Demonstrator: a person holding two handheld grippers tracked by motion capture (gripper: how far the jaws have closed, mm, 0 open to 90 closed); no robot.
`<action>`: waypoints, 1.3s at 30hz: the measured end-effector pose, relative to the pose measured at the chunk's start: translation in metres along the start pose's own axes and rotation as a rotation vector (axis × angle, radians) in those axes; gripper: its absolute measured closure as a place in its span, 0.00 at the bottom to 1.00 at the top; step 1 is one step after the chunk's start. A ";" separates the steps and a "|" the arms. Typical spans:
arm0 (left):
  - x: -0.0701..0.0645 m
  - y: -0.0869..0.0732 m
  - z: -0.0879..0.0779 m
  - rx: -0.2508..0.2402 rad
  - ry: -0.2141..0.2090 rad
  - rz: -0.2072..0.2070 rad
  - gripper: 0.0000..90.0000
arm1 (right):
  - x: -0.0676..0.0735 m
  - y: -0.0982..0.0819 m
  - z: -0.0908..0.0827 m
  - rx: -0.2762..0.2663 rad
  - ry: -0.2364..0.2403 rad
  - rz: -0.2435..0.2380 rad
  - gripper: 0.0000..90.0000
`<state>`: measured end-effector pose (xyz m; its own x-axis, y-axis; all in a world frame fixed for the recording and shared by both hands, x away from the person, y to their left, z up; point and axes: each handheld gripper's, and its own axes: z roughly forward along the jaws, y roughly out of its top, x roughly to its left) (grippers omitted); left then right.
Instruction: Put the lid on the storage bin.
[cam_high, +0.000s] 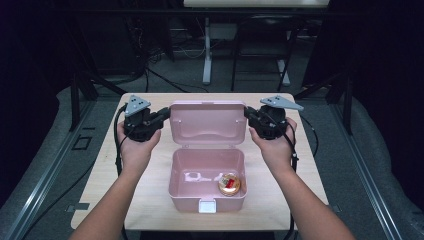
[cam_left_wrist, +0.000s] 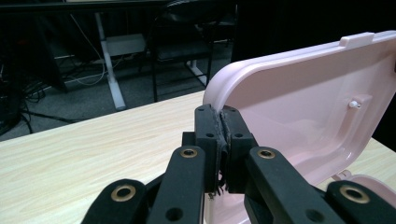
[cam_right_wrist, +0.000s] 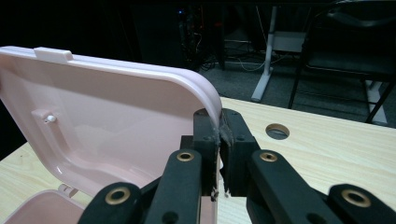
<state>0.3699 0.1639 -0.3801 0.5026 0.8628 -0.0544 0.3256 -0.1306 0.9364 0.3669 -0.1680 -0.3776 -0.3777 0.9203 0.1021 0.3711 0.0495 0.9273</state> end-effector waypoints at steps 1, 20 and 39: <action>0.000 0.000 0.000 0.000 -0.001 -0.001 0.97 | 0.000 0.000 0.000 0.001 -0.001 -0.001 0.95; 0.001 0.001 -0.005 0.014 -0.020 -0.008 0.97 | 0.002 -0.002 -0.003 -0.009 0.005 0.003 0.95; -0.002 -0.001 -0.008 0.007 -0.026 -0.004 0.97 | 0.003 -0.006 -0.012 -0.020 0.010 0.006 0.95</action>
<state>0.3625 0.1662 -0.3781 0.5219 0.8504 -0.0672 0.3330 -0.1306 0.9338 0.3537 -0.1697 -0.3784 -0.3840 0.9166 0.1109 0.3561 0.0362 0.9338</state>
